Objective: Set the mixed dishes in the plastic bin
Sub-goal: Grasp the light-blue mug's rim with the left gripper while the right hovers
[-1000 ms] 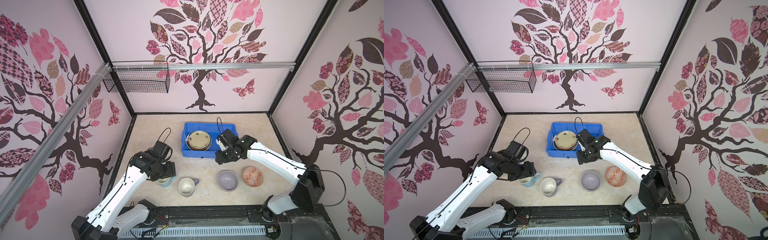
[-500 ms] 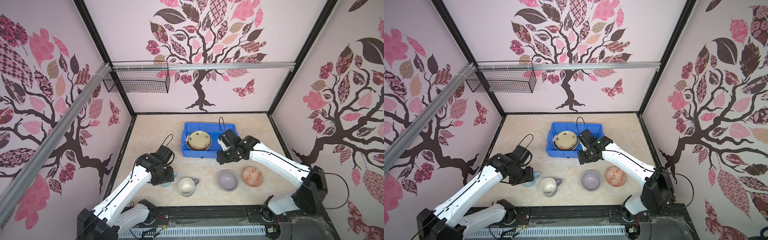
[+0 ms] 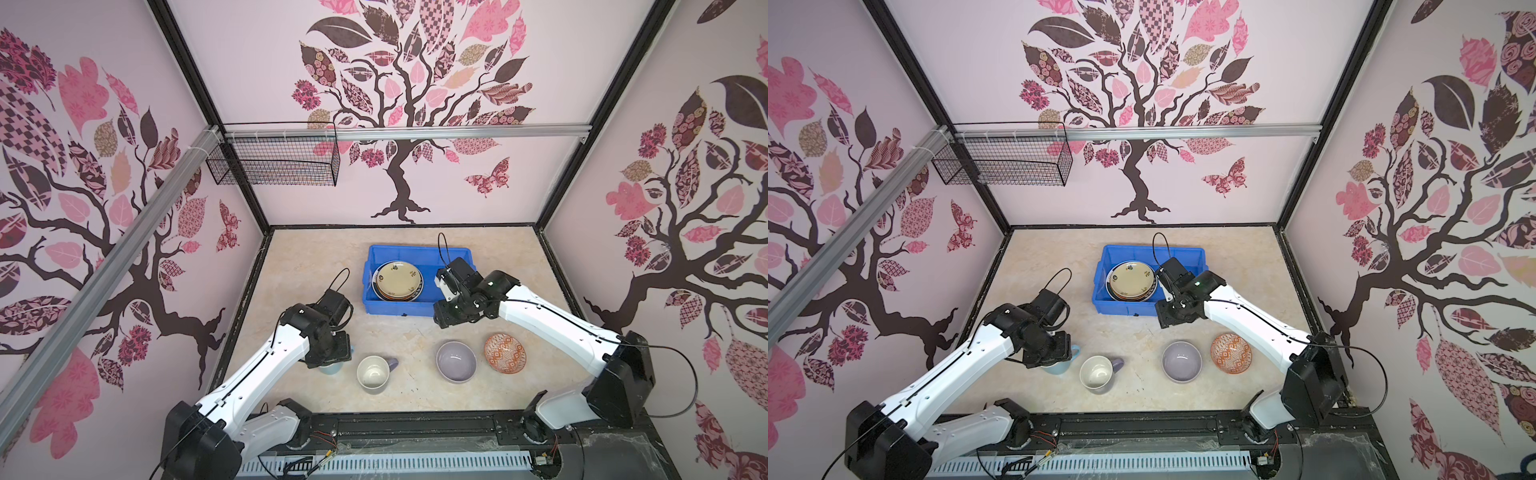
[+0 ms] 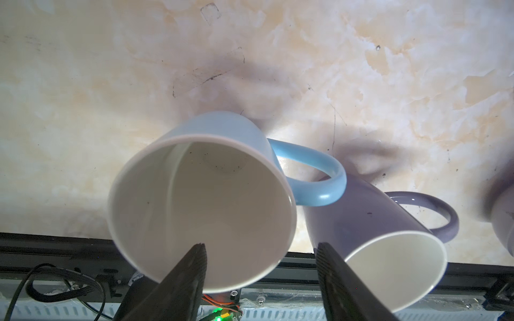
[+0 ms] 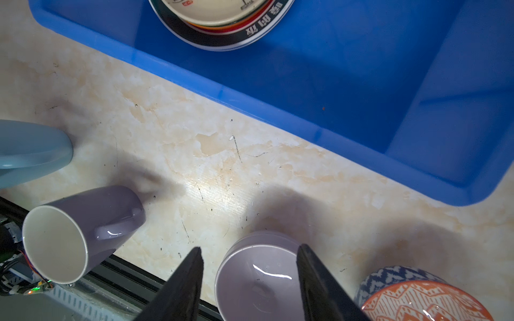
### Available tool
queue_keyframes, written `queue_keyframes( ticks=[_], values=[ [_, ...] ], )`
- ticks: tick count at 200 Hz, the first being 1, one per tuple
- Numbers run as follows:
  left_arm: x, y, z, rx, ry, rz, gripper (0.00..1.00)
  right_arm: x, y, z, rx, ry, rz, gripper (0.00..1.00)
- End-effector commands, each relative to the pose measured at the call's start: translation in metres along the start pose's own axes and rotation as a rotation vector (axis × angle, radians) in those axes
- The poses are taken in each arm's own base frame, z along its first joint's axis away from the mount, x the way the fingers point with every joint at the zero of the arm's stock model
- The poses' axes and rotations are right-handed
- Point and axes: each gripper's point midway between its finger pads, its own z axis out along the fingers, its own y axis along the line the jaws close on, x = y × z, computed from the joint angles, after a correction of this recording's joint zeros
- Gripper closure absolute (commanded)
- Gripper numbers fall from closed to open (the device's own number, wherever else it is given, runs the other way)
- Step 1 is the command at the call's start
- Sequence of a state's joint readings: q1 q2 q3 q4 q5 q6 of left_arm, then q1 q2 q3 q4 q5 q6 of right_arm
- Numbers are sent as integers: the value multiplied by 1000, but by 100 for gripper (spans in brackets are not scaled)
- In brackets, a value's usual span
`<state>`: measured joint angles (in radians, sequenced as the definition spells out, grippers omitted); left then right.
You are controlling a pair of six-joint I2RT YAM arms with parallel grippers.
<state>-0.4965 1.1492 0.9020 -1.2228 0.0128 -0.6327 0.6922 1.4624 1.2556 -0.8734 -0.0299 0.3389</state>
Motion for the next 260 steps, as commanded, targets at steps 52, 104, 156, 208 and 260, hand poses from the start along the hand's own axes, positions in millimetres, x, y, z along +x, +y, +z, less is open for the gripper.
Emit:
queue_keyframes(
  ticks=[52, 104, 156, 208, 260],
  values=[
    [3, -6, 11, 4, 57, 20, 37, -2, -7, -4, 29, -8, 1, 43],
    [12, -4, 21, -13, 116, 10, 39, -2, -10, -6, 34, -16, 8, 43],
    [13, -2, 28, -29, 136, -7, 45, -5, -19, -9, 38, -28, 22, 43],
    [12, -3, 34, -57, 171, -2, 61, -8, -28, -7, 30, -31, 33, 43],
    [6, -5, 36, -78, 183, 12, 85, -15, -36, -6, 13, -32, 41, 42]
  ],
)
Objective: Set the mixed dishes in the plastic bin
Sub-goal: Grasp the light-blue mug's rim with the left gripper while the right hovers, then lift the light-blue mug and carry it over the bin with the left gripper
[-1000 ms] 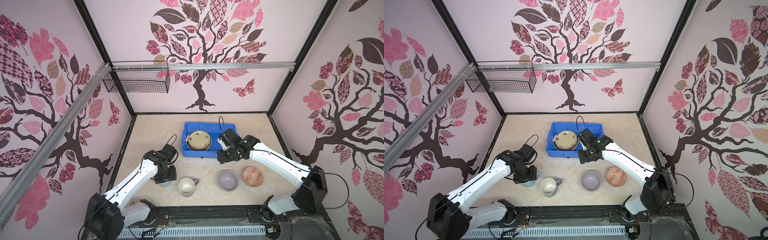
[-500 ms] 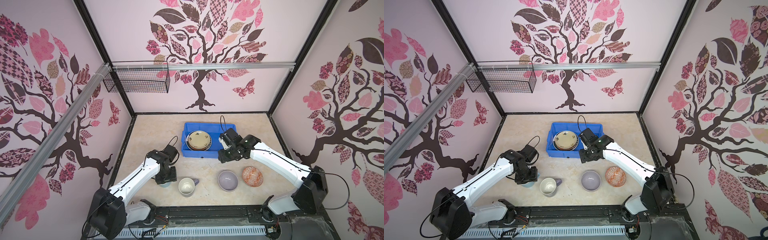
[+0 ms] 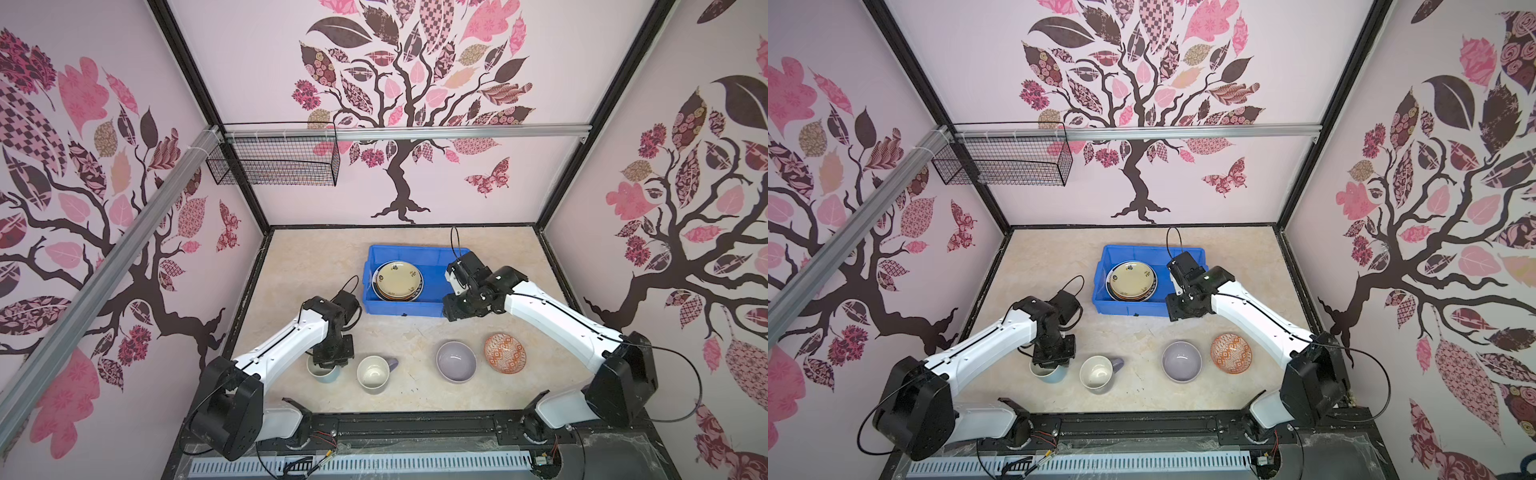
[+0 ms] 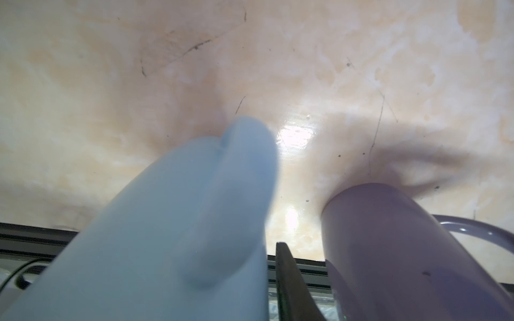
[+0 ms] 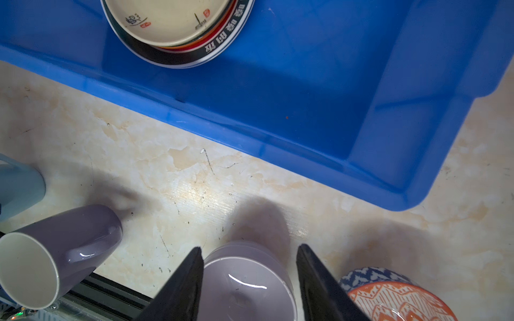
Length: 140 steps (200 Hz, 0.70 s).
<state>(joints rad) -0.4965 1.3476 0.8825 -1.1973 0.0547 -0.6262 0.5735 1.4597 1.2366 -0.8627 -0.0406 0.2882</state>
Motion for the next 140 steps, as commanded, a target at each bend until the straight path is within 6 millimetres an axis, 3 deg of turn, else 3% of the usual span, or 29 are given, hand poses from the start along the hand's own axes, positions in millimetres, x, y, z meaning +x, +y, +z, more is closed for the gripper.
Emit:
queue_keyframes(
  ticks=[1, 40, 71, 100, 140],
  values=[
    [-4, -4, -2, 0, 2, 13, 85, -6, 1, -8, -22, -21, -17, 42],
    [-13, -7, -11, -20, -6, 47, 100, -12, 7, -9, -42, -22, -37, 39],
    [-24, -7, -24, -49, -31, 69, 100, -20, 10, -12, -54, -38, -44, 36],
    [-37, -6, -44, -78, -81, 87, 100, -28, 13, -15, -55, -49, -45, 35],
    [-63, -17, -87, -71, -159, 125, 100, -36, 9, -18, -40, -57, -37, 35]
  ],
)
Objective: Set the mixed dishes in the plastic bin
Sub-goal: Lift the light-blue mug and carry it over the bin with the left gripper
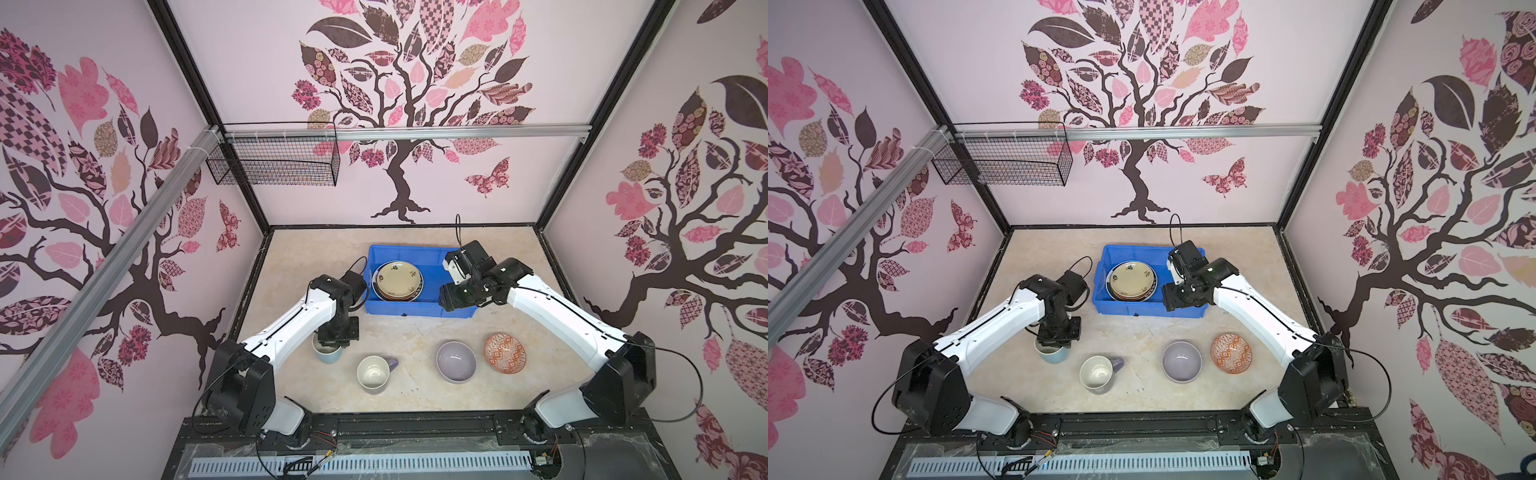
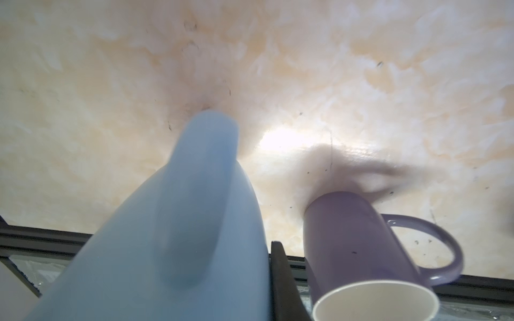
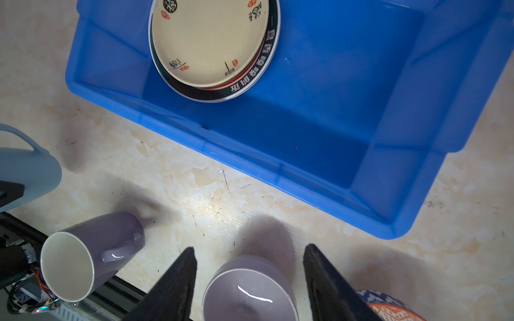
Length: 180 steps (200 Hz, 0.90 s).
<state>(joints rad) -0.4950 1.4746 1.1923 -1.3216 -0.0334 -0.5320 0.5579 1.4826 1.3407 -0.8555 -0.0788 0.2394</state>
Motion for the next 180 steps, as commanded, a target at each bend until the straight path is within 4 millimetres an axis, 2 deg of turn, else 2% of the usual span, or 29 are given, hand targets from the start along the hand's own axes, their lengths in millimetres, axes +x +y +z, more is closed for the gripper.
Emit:
queue_keyframes(
  ticks=[1, 38, 82, 97, 137, 157, 180],
  values=[
    [-20, 4, -32, -29, -66, 32, 100, -4, -5, 1, 19, 17, 3, 35],
    [-67, -20, -67, 6, -148, 84, 100, -9, -22, -11, 55, -12, 36, 31],
    [-136, -69, -100, 94, -240, 138, 100, -9, -57, -25, 133, -54, 121, 29],
    [-154, -86, -102, 138, -261, 136, 100, -6, -67, -28, 176, -65, 141, 29],
    [-181, -144, -115, 255, -351, 186, 100, 2, -81, -35, 229, -105, 195, 28],
    [-185, -172, -121, 295, -386, 233, 100, 6, -86, -38, 251, -114, 214, 28],
    [-183, -205, -118, 327, -408, 311, 100, 9, -86, -41, 248, -126, 244, 28]
  ],
)
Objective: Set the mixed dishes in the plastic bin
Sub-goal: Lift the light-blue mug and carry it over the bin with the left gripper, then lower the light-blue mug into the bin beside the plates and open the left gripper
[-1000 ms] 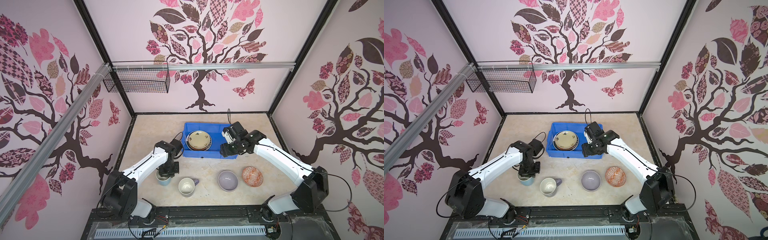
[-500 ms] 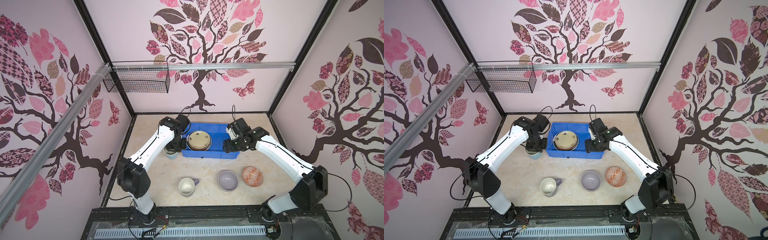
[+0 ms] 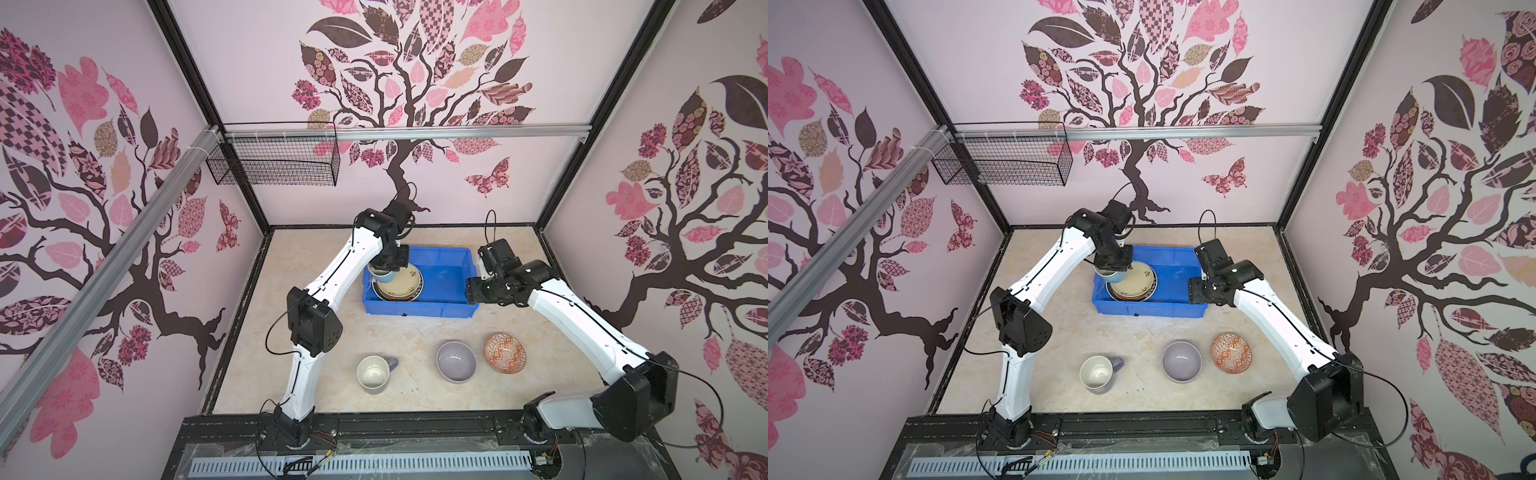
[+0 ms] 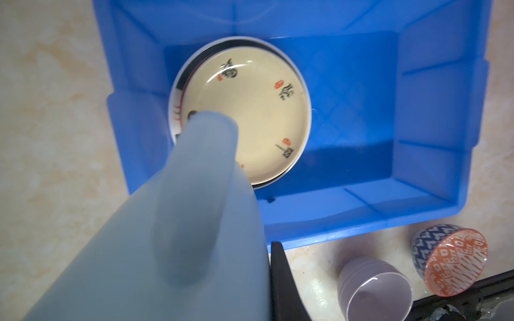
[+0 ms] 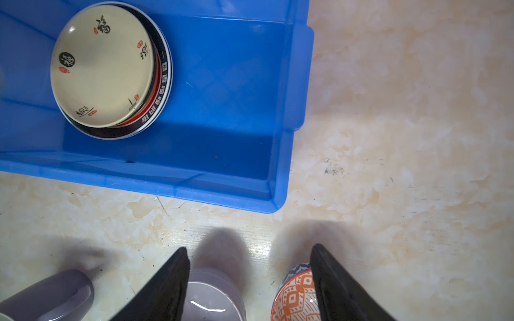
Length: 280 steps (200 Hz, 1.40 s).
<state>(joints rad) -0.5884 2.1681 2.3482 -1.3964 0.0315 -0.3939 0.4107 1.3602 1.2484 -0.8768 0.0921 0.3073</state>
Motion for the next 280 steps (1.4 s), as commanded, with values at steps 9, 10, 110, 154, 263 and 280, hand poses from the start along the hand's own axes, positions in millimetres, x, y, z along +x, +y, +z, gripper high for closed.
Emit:
queue_keyframes(
  ticks=[9, 10, 110, 154, 263, 280],
  values=[
    [-18, -52, -7, 94, -106, 120, 100, 2, -9, -13, 21, -40, 61, 28],
    [-18, -53, -6, 96, -107, 125, 100, 2, -9, -13, 20, -39, 61, 28],
    [2, -143, 36, 276, -74, 257, 100, 40, -37, -28, 96, -39, 134, 27],
    [18, -156, 68, 272, -15, 293, 100, 45, -46, -42, 117, -68, 152, 27],
    [32, -169, 112, 328, 72, 287, 94, 55, -52, -42, 139, -58, 168, 25],
    [33, -170, 113, 337, 79, 286, 88, 54, -53, -41, 144, -56, 165, 25]
  ],
)
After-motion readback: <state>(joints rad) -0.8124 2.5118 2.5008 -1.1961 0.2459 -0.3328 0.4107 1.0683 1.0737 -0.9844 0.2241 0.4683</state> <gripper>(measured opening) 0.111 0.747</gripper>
